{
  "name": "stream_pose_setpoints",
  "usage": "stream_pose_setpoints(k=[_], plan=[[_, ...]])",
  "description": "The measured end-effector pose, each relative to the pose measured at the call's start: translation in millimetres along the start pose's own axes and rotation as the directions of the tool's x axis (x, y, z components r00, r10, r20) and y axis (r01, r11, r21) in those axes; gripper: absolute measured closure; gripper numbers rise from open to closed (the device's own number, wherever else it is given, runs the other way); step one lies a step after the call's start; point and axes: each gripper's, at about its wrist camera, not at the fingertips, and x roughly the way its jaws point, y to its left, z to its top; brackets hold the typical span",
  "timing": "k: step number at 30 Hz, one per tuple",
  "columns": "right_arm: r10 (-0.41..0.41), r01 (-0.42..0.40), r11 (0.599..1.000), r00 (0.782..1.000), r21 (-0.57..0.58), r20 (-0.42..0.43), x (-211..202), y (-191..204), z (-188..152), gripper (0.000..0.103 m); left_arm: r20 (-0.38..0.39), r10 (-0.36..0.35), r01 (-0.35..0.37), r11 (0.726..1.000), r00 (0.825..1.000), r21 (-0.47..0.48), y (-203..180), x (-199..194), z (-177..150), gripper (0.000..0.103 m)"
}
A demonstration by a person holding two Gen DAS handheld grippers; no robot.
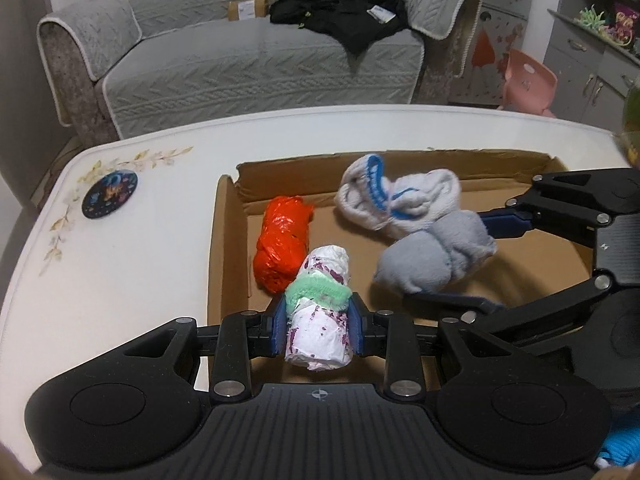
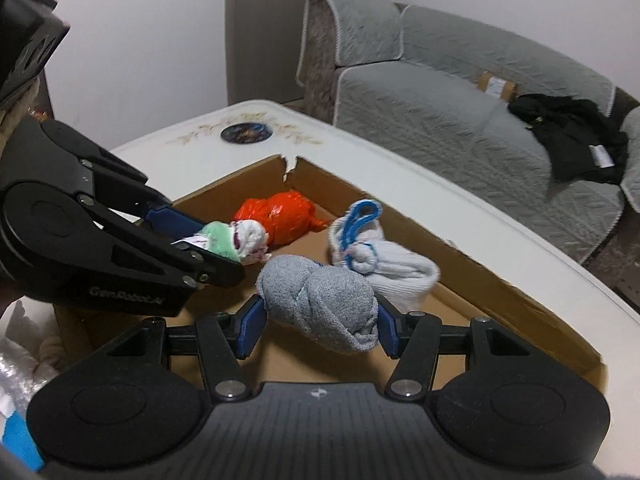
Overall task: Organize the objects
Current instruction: 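Place both socks into the box and open both tools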
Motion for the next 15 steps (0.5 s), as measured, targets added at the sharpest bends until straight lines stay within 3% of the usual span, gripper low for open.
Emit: stream_pose_setpoints(k=[15], plan=[[0.013,-0.016,1.0,0.994,-0.023,-0.108,11.4,3.2,-1.9,0.046,-0.013,0.035,-0.035,0.999,0.999,0.004,-7.6,4.0,-2.1,0.061]])
